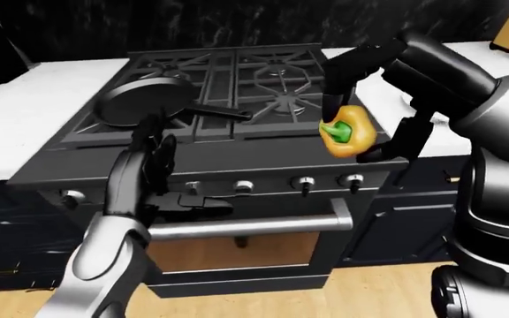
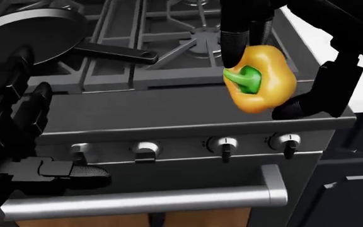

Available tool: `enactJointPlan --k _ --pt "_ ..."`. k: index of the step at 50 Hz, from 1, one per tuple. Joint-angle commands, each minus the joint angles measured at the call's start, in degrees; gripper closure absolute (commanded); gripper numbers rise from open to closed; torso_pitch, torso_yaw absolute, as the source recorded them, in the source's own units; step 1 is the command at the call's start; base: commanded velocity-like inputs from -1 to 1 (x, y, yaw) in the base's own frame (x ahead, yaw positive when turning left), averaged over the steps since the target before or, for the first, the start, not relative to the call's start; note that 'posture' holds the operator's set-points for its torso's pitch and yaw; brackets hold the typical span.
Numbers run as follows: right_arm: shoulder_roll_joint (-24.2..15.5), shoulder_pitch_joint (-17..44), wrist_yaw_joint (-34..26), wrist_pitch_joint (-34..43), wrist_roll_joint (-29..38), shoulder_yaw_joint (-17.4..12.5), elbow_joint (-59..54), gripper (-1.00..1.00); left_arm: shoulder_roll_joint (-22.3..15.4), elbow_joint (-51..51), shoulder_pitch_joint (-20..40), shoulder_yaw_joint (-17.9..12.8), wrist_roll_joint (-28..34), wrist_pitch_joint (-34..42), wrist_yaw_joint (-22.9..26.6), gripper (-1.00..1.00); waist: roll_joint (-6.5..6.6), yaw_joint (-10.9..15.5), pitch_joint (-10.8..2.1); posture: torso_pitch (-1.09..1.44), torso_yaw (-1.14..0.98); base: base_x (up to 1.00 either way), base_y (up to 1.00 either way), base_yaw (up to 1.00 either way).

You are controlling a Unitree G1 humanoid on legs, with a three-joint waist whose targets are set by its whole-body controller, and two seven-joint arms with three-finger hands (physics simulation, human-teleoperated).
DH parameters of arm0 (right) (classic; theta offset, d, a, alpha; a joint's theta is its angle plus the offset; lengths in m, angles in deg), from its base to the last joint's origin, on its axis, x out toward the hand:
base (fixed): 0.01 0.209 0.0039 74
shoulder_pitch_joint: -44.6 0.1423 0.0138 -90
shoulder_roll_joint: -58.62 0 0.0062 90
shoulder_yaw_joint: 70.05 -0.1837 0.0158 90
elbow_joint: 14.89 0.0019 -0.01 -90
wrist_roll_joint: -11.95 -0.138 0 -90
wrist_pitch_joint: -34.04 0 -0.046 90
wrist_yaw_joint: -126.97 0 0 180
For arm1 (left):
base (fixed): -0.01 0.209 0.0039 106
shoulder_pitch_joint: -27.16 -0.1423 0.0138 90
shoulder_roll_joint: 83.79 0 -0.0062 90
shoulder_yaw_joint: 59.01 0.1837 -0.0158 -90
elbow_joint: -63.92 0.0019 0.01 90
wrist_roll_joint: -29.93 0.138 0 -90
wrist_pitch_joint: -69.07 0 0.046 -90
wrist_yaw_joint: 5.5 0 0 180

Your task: Pick the bell pepper from the plate and place it in the pan.

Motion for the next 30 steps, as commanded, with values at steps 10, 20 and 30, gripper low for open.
enactJointPlan --k 10,20,30 --pt "-1.0 2.2 1.9 -0.6 -0.4 -2.5 1.3 1.00 0.1 -2.0 1.6 0.4 -0.3 -1.8 0.5 -1.00 -5.79 -0.9 -1.36 0.00 0.00 0.00 0.46 0.00" --pt "-1.0 2.4 1.8 -0.4 -0.5 -2.5 1.6 1.00 0.0 -2.4 2.3 0.1 -0.4 -1.0 0.5 -1.00 4.00 -1.3 -2.18 0.00 0.00 0.00 0.46 0.00" --pt "-0.5 0.1 -0.1 1.8 -2.2 -2.8 4.7 1.00 0.0 -2.0 2.7 0.6 -0.1 -1.0 0.5 -1.00 -0.19 -1.0 -1.03 0.00 0.00 0.00 0.23 0.00"
